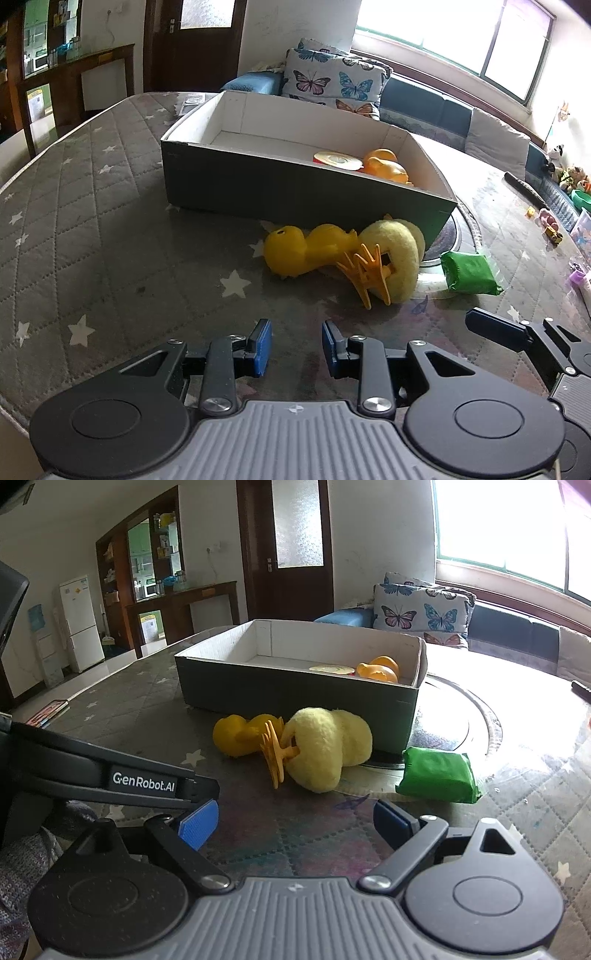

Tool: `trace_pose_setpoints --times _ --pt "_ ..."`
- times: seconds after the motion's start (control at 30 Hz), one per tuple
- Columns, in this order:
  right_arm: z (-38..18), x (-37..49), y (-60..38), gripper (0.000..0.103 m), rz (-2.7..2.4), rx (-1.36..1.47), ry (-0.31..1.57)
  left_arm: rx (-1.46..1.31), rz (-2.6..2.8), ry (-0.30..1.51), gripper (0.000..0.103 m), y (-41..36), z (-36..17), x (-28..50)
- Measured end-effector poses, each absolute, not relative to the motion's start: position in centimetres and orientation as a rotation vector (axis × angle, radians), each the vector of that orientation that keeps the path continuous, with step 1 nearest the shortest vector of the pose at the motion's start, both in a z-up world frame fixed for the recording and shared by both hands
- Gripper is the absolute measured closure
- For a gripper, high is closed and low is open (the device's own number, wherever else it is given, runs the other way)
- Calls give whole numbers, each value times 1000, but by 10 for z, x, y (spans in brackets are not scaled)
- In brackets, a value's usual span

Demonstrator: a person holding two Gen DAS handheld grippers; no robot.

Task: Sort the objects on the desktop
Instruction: 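Move both grippers toward the fuzzy yellow chick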

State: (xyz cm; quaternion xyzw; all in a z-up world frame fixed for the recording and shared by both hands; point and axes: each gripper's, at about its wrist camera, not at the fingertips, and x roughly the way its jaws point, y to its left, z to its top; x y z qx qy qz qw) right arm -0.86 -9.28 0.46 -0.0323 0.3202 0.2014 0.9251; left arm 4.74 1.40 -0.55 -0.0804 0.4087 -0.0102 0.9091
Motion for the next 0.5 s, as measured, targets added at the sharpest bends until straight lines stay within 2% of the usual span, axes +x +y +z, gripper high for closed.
trace_pose_setpoints --times 0.5 --pt "-1 1 -94 10 404 -64 675 -168 -37 847 71 14 -6 59"
